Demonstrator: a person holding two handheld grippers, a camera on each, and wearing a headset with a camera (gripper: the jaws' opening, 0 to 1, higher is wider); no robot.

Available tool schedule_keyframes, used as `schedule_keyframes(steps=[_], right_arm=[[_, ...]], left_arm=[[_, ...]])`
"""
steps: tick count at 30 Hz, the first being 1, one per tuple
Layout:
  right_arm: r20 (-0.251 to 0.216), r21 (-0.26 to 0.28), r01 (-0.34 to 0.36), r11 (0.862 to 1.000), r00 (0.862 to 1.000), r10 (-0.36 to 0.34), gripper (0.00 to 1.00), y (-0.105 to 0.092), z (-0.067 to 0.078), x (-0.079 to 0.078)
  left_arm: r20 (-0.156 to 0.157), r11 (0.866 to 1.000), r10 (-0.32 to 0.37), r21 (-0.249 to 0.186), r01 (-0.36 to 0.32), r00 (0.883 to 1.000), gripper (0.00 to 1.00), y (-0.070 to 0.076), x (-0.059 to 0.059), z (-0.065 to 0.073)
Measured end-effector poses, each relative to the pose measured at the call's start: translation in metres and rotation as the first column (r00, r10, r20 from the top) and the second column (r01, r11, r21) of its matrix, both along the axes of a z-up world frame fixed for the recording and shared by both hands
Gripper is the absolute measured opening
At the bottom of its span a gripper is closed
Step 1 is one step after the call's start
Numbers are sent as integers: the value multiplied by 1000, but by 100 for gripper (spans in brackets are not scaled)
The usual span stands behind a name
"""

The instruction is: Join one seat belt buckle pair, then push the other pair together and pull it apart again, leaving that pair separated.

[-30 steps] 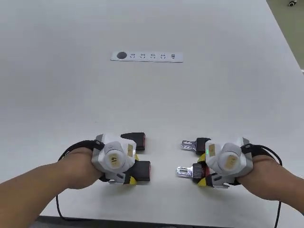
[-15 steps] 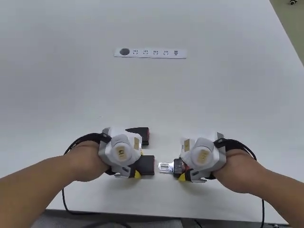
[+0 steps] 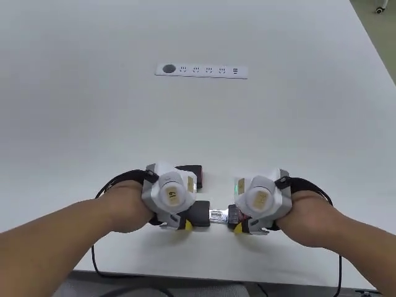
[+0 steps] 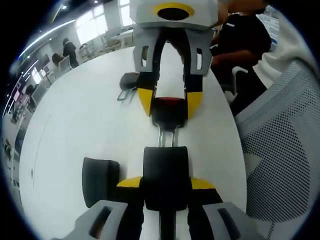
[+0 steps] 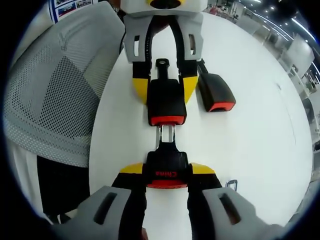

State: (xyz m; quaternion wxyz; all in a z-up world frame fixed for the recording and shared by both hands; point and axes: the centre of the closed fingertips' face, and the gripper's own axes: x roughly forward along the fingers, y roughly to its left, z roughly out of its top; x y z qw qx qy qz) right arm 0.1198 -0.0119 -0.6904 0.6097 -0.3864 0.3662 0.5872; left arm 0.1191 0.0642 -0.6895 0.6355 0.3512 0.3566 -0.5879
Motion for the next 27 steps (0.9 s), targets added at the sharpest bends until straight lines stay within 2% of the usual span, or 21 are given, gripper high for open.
schedule_keyframes(steps=[5, 9, 15, 20, 23, 25, 26, 27], right_arm=[[20, -2, -29, 1000, 999, 29, 29, 3, 0, 2], [22, 22, -31, 999, 999, 31, 29, 9, 0, 2], [3, 34, -21, 999, 1000, 20, 28, 14, -2, 4], [3, 58, -18, 998, 1000, 18, 27, 26, -1, 3], [11, 64, -26, 998, 1000, 25, 27, 34, 3, 2], [9, 74, -17, 997, 1000, 16, 27, 35, 3, 3], [12, 61, 30, 998, 999, -31, 27, 32, 2, 6], [9, 70, -1, 998, 1000, 1, 27, 34, -1, 6]], left_arm=[[0, 1000, -2, 7, 2, 1000, 33, 0, 0, 0], [-1, 1000, -3, 9, 3, 1000, 33, 0, 0, 0], [-2, 1000, -12, 6, 12, 1000, 33, 0, 0, 2], [-16, 1000, -9, -4, 9, 1000, 32, -1, 0, 1], [-14, 1000, -18, -2, 18, 1000, 32, -1, -1, 1], [-12, 1000, -15, -6, 15, 1000, 32, 0, 0, 0], [-21, 1000, -7, -2, 7, 1000, 32, 2, -1, -1], [-15, 1000, -13, -7, 13, 1000, 32, 1, -1, -1]])
